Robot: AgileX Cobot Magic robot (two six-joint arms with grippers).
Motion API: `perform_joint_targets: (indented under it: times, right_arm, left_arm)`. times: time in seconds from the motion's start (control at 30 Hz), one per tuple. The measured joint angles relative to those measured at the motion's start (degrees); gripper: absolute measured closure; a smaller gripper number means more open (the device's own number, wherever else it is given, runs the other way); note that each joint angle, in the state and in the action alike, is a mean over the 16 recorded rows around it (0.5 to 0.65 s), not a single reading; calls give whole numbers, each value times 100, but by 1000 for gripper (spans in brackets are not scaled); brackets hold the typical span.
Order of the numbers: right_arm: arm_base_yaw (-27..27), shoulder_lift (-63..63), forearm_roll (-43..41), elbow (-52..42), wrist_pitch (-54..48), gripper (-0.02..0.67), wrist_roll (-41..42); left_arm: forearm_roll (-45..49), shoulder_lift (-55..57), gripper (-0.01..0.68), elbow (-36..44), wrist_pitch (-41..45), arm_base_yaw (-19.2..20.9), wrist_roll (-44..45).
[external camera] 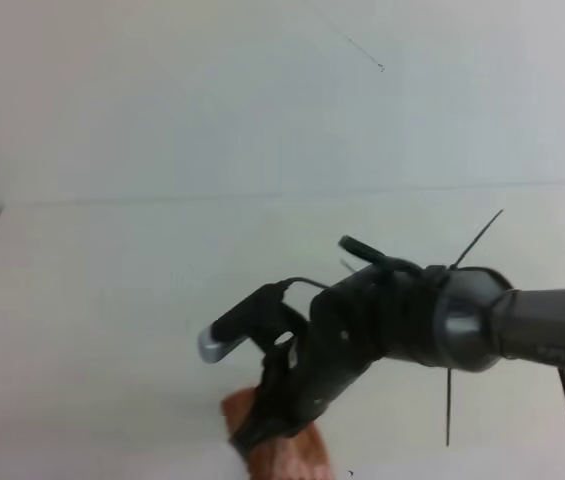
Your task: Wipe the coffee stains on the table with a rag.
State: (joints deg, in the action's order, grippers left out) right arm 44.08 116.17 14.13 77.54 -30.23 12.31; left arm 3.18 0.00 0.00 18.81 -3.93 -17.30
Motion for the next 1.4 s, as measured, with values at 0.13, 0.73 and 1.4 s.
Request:
perform_joint_targets:
  times: [0.13,0.73,1.4]
  right_arm:
    - [353,-1,743,248,319,652,434]
    - [-195,464,18,531,215,653,255]
    - [-2485,-2006,-2310,445,-1455,653,-1391]
  left_arm:
    - [0,0,674,0,0,0,0]
    - [0,0,674,0,0,0,0]
    - [0,0,674,0,0,0,0]
